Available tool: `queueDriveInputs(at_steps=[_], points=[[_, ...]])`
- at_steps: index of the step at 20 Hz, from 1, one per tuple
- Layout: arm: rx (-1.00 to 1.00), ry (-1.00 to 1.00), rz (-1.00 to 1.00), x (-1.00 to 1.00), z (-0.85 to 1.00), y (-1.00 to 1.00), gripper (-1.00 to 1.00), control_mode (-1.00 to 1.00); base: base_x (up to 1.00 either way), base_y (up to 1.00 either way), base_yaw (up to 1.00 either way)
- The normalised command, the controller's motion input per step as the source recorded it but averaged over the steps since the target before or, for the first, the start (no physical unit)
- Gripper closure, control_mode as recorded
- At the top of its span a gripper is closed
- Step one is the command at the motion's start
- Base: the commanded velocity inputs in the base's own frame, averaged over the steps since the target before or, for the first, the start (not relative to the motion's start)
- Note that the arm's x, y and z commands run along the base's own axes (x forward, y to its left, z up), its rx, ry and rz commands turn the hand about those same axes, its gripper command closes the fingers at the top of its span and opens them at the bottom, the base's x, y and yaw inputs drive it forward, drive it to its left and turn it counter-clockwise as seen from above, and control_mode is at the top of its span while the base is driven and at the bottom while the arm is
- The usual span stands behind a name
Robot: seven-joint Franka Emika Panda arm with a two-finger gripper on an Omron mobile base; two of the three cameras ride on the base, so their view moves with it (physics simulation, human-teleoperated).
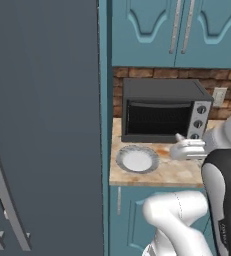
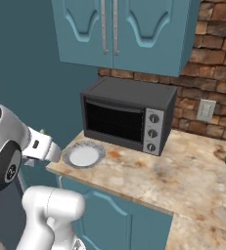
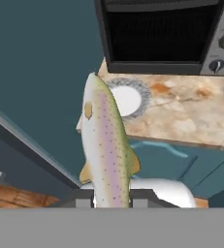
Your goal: Take the fish from the oven and place it on the plate on the counter.
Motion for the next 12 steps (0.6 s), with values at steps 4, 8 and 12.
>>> queueDriveInputs(at_steps=[4, 8, 12], points=[[0.0, 0.0, 0.17, 0.49, -0.5, -0.07, 1.0, -1.0, 0.0, 0.0, 0.0], [-0.04, -0.02, 0.15, 0.65, -0.69, 0.0, 1.0, -1.0, 0.0, 0.0, 0.0], [-0.02, -0.01, 0.14, 0.68, -0.61, -0.02, 1.0, -1.0, 0.0, 0.0, 0.0]])
